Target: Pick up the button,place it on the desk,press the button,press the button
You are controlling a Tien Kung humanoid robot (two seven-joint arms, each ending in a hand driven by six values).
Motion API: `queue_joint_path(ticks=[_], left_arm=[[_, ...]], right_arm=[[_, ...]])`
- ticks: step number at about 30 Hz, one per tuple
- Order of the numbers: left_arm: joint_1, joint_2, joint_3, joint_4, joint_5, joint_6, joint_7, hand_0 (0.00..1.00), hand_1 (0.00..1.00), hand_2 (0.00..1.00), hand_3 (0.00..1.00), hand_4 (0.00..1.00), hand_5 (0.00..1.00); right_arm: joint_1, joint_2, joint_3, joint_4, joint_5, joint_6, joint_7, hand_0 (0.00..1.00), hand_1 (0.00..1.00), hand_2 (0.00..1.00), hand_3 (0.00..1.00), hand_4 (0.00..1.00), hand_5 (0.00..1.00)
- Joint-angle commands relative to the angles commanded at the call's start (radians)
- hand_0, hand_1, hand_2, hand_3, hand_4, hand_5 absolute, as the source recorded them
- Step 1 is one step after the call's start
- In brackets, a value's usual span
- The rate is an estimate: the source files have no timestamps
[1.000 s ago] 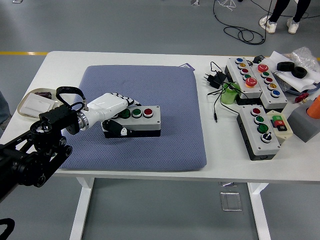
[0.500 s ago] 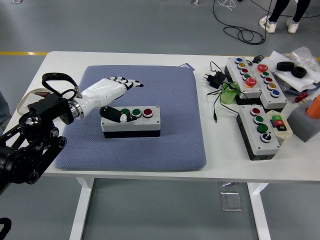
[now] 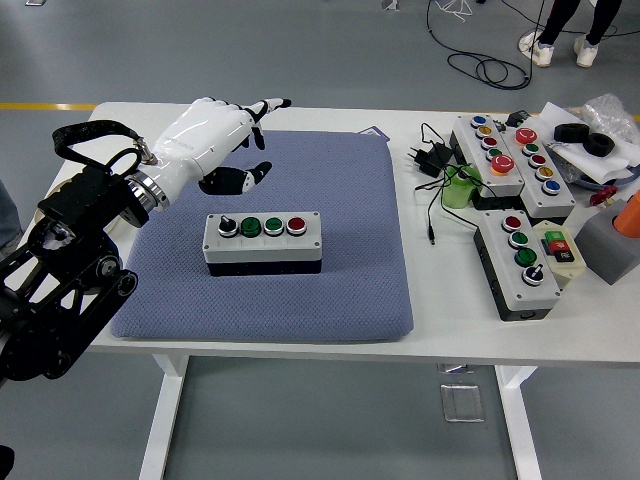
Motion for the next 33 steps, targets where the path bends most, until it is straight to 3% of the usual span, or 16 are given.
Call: queue_joint_path(ticks=[3,4,9,10,16,17,21,22,33], left_arm=[[0.001,0.000,0.001,-0.009,0.000,-0.018,0.005,0.090,0.052,0.093,0.932,0.461,0.002],[0.001,0.000,0.001,-0.009,0.000,-0.021,0.005,0.089,0.093,0.121,0.918,0.206,0.002],[0.006,-0.001,0.007,-0.008,0.000,-0.052,0.006,0.089,0.093,0.121,0.918,0.206,0.002],[0.006,-0.002,0.010,-0.006,0.000,-0.050,0.006,0.089,0.081,0.114,0.894,0.600,0.246],[0.003,-0.003,0.019,-0.007,0.000,-0.019,0.007,0.089,0.081,0.114,0.894,0.600,0.246],[0.003,-0.003,0.020,-0.007,0.000,-0.016,0.008,0.032,0.002,0.020,0.856,0.807,0.501],[0.004,-0.003,0.024,-0.005,0.000,-0.005,0.011,0.032,0.002,0.020,0.856,0.807,0.501],[0.004,-0.003,0.025,-0.005,0.000,-0.005,0.010,0.035,0.002,0.002,0.809,0.869,0.537],[0.001,-0.004,0.032,0.000,0.000,0.008,0.021,0.038,0.002,0.002,0.771,0.864,0.559]], right_arm=[[-0.002,0.000,0.001,0.000,-0.001,0.000,0.000,0.648,0.638,0.671,0.585,0.386,0.234],[-0.002,0.000,0.001,0.000,-0.002,0.000,0.000,0.648,0.638,0.671,0.585,0.386,0.234],[-0.005,-0.001,0.003,0.000,-0.005,0.000,0.000,0.648,0.638,0.671,0.585,0.386,0.234],[-0.005,0.000,0.003,0.000,-0.005,0.000,0.000,0.648,0.638,0.671,0.585,0.386,0.234],[-0.006,-0.001,0.002,0.000,-0.003,0.000,0.001,0.648,0.638,0.671,0.584,0.386,0.236],[-0.006,-0.001,0.001,0.000,-0.003,0.000,0.001,0.647,0.638,0.671,0.584,0.387,0.236],[-0.005,-0.001,-0.002,0.000,0.001,0.000,0.001,0.647,0.638,0.671,0.584,0.387,0.236],[-0.005,-0.001,-0.003,0.000,0.001,0.000,0.001,0.647,0.638,0.671,0.584,0.387,0.236],[-0.003,-0.002,-0.004,0.000,0.003,0.001,0.000,0.646,0.638,0.671,0.585,0.386,0.234]])
